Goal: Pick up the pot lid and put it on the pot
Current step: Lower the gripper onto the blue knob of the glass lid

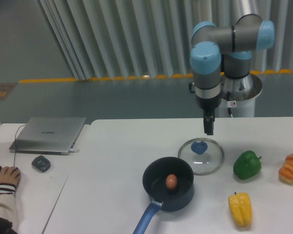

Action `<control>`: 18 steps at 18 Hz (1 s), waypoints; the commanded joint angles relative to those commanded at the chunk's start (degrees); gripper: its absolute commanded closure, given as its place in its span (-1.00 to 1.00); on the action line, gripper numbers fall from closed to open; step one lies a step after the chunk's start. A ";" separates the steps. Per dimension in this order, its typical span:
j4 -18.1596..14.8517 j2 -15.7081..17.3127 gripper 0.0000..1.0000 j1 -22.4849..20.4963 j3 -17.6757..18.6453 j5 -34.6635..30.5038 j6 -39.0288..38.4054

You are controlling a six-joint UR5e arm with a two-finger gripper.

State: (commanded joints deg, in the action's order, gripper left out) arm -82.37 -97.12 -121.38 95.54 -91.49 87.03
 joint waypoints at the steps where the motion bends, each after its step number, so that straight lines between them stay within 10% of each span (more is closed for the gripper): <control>1: 1.59 -0.35 -1.00 0.62 0.87 -0.26 -1.06; 5: 7.48 0.00 -1.00 1.59 3.95 -0.44 -2.13; 18: 8.02 -0.09 -1.00 3.35 4.66 -3.69 -1.16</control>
State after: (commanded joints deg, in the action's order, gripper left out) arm -74.36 -97.21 -118.04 100.19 -95.18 85.87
